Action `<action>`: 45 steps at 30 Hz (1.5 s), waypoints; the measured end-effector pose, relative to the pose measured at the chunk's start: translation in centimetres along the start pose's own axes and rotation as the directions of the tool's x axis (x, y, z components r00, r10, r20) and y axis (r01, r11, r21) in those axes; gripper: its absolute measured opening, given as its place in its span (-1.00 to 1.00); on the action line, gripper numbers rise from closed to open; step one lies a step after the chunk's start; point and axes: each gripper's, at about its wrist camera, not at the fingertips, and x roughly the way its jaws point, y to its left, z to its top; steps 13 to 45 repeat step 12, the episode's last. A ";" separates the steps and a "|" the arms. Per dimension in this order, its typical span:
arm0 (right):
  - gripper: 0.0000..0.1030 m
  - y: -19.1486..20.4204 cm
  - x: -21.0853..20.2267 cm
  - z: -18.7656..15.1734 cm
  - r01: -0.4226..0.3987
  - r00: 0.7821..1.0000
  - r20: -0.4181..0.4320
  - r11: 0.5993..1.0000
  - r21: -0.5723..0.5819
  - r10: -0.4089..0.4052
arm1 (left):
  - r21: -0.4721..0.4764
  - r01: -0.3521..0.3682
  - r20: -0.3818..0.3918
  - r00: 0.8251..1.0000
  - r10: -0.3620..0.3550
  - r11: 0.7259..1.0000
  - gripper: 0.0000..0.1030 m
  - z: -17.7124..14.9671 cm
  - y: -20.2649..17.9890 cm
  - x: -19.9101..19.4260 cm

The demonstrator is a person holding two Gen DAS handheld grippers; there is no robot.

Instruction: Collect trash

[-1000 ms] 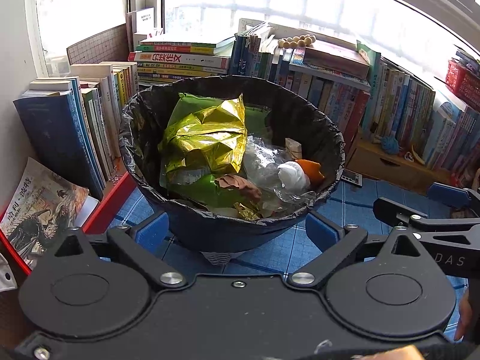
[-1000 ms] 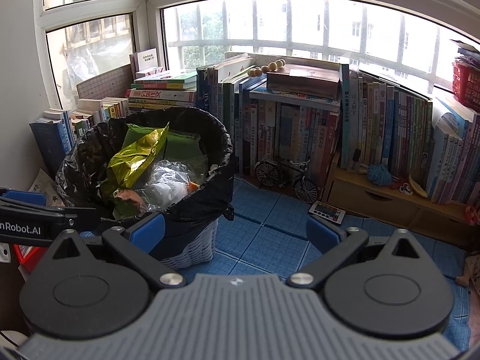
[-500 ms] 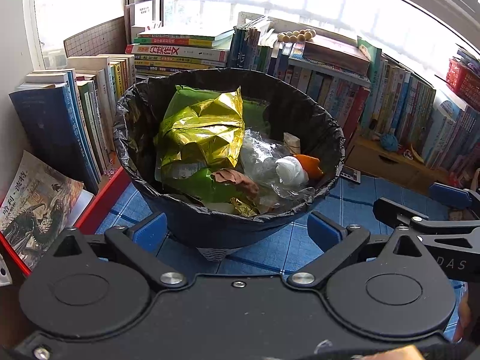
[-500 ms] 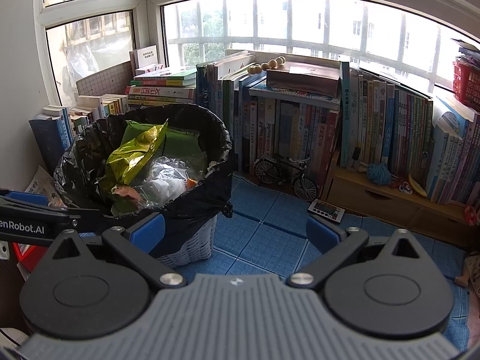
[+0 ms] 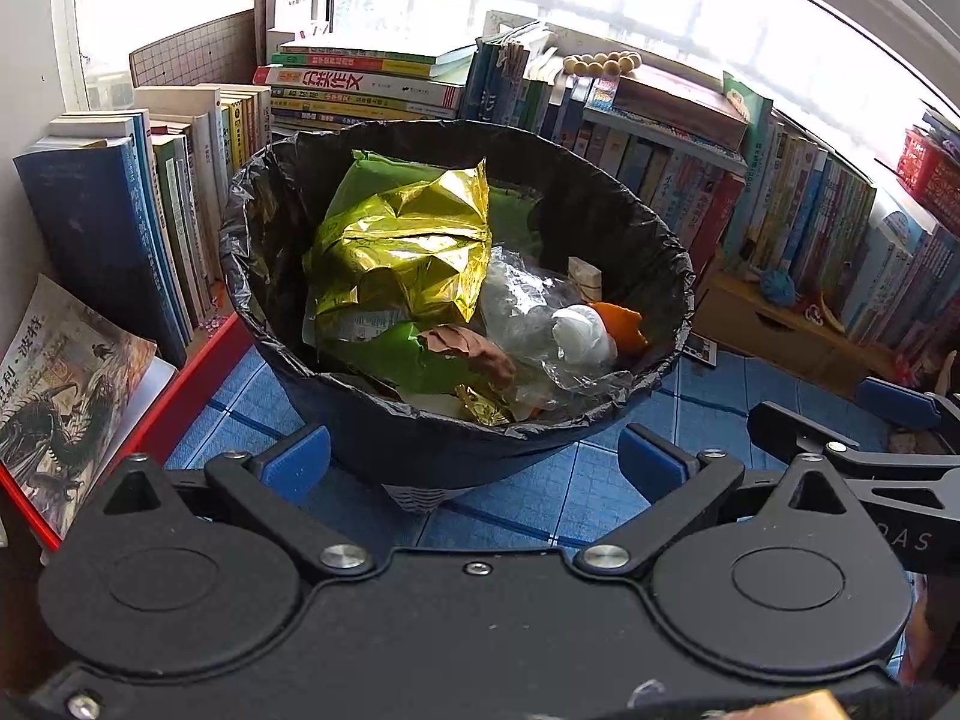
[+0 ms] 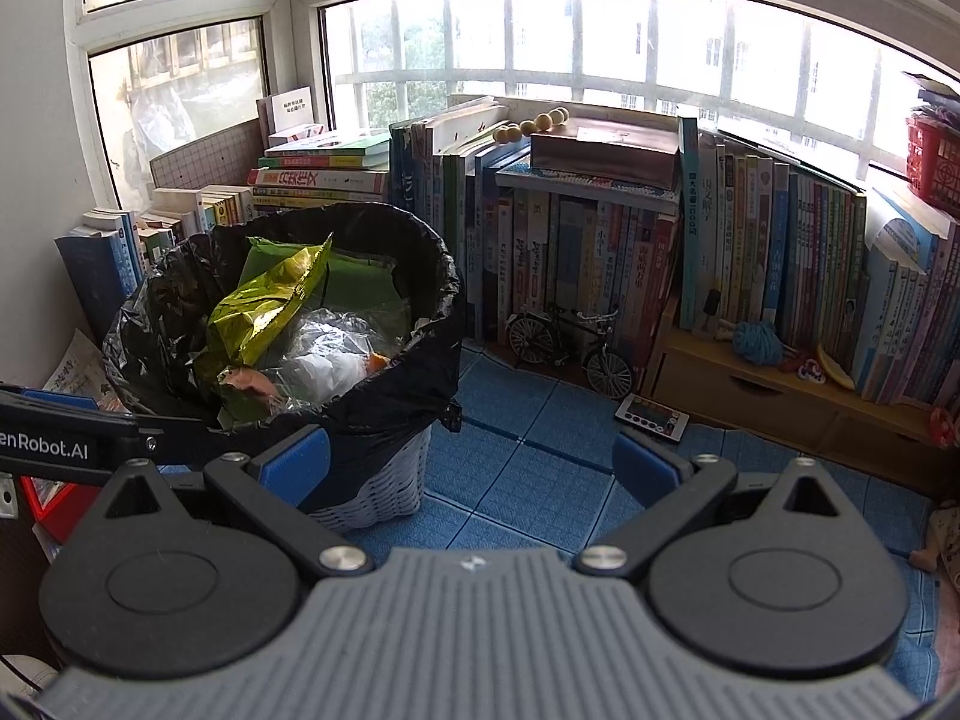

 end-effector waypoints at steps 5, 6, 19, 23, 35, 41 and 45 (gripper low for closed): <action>1.00 0.1 0.2 -0.2 0.000 1.000 -0.008 1.000 -0.003 0.000 | 0.005 -0.051 0.022 0.998 0.051 0.999 0.99 -0.3 -0.2 -0.1; 1.00 0.1 0.2 -0.2 0.000 1.000 -0.009 1.000 -0.005 0.000 | 0.014 -0.063 0.030 0.998 0.062 0.998 0.99 -0.3 -0.3 -0.1; 1.00 0.1 0.2 -0.4 0.001 1.000 -0.011 1.000 -0.005 -0.001 | 0.025 -0.076 0.041 0.996 0.075 0.997 0.99 -0.4 -0.6 -0.3; 1.00 0.1 0.2 -0.4 0.001 1.000 -0.011 1.000 -0.005 -0.001 | 0.025 -0.076 0.041 0.996 0.075 0.997 0.99 -0.4 -0.6 -0.3; 1.00 0.1 0.2 -0.4 0.001 1.000 -0.011 1.000 -0.005 -0.001 | 0.025 -0.076 0.041 0.996 0.075 0.997 0.99 -0.4 -0.6 -0.3; 1.00 0.1 0.2 -0.4 0.001 1.000 -0.011 1.000 -0.005 -0.001 | 0.025 -0.076 0.041 0.996 0.075 0.997 0.99 -0.4 -0.6 -0.3; 1.00 0.1 0.2 -0.4 0.001 1.000 -0.011 1.000 -0.005 -0.001 | 0.025 -0.076 0.041 0.996 0.075 0.997 0.99 -0.4 -0.6 -0.3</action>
